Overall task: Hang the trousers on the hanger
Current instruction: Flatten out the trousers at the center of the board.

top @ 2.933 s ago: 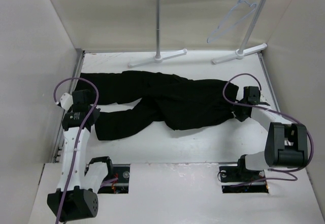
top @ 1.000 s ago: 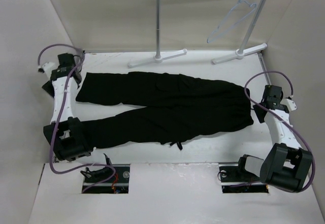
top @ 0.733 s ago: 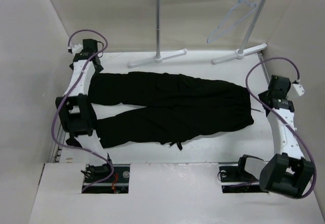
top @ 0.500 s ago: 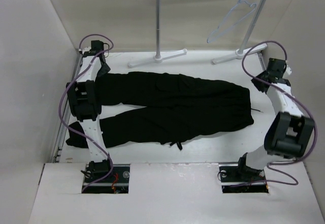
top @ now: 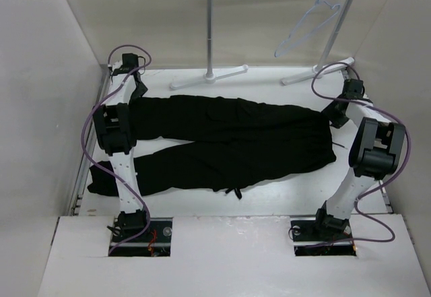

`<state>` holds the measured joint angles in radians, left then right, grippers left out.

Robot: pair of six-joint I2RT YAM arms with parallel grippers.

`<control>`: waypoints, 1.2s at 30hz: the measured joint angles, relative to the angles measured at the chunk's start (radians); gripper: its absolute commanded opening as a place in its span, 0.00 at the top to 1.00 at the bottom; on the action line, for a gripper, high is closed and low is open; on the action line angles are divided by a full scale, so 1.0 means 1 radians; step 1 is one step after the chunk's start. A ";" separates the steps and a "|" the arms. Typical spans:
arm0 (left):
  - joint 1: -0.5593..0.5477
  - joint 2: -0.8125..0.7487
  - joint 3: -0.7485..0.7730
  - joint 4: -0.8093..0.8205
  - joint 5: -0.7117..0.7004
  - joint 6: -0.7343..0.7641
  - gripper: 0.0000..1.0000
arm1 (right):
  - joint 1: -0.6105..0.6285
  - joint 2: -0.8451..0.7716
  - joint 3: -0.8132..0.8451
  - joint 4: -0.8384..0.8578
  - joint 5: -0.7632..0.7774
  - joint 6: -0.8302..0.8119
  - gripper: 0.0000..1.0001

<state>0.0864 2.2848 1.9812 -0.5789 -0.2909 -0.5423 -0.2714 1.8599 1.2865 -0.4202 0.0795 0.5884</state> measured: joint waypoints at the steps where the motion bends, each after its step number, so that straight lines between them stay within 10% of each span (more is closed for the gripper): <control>1: 0.001 0.009 0.000 0.001 0.001 -0.002 0.61 | 0.005 0.008 0.006 0.001 0.004 -0.002 0.46; 7: 0.012 0.060 -0.003 0.007 0.005 -0.014 0.84 | 0.023 0.047 0.046 -0.013 0.042 -0.010 0.39; 25: 0.038 0.060 -0.044 0.079 0.008 -0.047 0.91 | 0.027 0.149 0.200 -0.100 0.056 -0.040 0.45; 32: 0.040 0.060 -0.045 0.092 0.016 -0.063 0.92 | 0.044 0.223 0.332 -0.203 0.050 -0.063 0.92; 36: 0.042 0.060 -0.049 0.103 0.021 -0.082 0.92 | 0.050 0.237 0.364 -0.212 0.043 -0.060 1.00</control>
<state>0.1284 2.3451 1.9320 -0.4755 -0.2695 -0.6247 -0.2214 2.0968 1.6508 -0.6327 0.1230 0.5289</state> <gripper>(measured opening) 0.082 0.033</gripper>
